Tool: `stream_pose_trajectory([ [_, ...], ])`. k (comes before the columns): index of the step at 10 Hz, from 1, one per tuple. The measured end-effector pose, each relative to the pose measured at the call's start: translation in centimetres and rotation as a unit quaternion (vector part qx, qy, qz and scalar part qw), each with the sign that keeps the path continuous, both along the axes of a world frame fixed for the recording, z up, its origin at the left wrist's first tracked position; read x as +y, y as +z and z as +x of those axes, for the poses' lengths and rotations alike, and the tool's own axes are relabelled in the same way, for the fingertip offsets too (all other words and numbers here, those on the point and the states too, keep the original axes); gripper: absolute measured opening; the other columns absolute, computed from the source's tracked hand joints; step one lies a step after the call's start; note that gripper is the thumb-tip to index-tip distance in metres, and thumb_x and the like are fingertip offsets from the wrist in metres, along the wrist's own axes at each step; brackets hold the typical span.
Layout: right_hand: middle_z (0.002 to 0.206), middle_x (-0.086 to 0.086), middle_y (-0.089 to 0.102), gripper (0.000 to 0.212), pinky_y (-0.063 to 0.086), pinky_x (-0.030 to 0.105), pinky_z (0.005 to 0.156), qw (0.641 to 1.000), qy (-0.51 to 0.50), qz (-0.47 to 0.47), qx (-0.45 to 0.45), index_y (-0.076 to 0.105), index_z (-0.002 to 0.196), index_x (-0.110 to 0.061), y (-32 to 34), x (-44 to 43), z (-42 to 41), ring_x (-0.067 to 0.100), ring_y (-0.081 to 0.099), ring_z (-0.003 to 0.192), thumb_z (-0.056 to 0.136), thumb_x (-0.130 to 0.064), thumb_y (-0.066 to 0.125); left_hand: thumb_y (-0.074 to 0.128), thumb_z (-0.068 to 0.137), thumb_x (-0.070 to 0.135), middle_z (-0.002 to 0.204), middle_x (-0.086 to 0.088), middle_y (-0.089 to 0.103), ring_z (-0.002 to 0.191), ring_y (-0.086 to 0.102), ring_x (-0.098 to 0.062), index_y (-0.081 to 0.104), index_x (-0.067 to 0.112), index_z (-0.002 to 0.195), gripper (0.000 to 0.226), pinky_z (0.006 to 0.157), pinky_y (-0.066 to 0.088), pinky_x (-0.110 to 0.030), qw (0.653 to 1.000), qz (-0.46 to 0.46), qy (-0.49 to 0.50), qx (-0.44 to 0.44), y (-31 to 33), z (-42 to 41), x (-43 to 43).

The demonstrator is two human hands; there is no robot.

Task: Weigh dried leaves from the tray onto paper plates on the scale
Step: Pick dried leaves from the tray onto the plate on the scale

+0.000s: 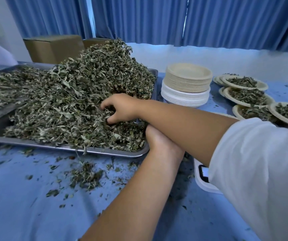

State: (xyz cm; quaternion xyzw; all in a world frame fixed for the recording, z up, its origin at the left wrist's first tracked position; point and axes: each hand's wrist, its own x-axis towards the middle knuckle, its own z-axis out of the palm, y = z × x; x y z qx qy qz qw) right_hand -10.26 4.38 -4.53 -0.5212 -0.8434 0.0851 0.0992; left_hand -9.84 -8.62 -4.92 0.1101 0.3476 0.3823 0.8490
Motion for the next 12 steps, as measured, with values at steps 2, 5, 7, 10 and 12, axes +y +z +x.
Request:
stream_pose_trajectory([
  [2,0.127,0.002,0.058,0.045,0.043,0.025,0.088,0.999,-0.017,-0.033,-0.014,0.062,0.124,-0.017,0.6,-0.9,1.7,0.017,0.055,0.109,0.082,-0.026,0.075,0.035,0.100,0.028,0.092,-0.009,0.072,0.106,0.062,-0.024,0.070,0.010,0.098,0.039,0.099,0.042,-0.038,0.970,0.003,0.104,-0.221,-2.7,0.7,2.1],
  [5,0.091,-0.018,0.058,0.037,0.035,0.001,0.061,0.993,-0.042,-0.001,0.112,0.068,0.110,-0.016,3.7,-3.0,4.8,-0.008,0.050,0.074,0.078,-0.032,0.078,0.034,0.101,0.037,0.114,-0.020,0.062,0.119,0.055,-0.030,0.061,-0.007,0.100,0.051,0.100,0.042,-0.041,0.976,-0.006,0.101,-0.193,-3.2,1.0,2.5],
  [7,0.092,-0.014,0.059,0.038,0.035,0.000,0.059,0.986,-0.067,-0.018,0.150,0.069,0.109,-0.017,3.9,-4.0,5.6,-0.005,0.050,0.076,0.077,-0.033,0.079,0.033,0.102,0.036,0.109,-0.021,0.064,0.118,0.055,-0.031,0.059,-0.008,0.109,0.052,0.097,0.043,-0.041,0.978,0.004,0.100,-0.180,-3.1,1.0,2.2],
  [10,0.064,-0.018,0.059,0.015,0.034,0.005,0.054,0.936,-0.119,-0.015,0.330,0.067,0.071,-0.025,6.7,-7.2,8.5,-0.009,0.051,0.059,0.076,-0.030,0.080,0.029,0.102,0.035,0.120,-0.023,0.060,0.121,0.053,-0.032,0.055,-0.008,0.118,0.053,0.103,0.039,-0.041,0.979,0.023,0.100,-0.174,-2.9,0.9,1.8],
  [12,0.093,-0.003,0.072,0.033,0.044,0.024,0.077,0.925,-0.148,0.001,0.350,0.071,0.096,-0.013,8.5,-11.4,12.8,0.008,0.062,0.086,0.077,-0.039,0.077,0.028,0.103,0.033,0.118,-0.024,0.062,0.117,0.056,-0.034,0.056,-0.008,0.114,0.052,0.103,0.042,-0.043,0.979,0.027,0.103,-0.174,-2.8,0.9,1.6],
])
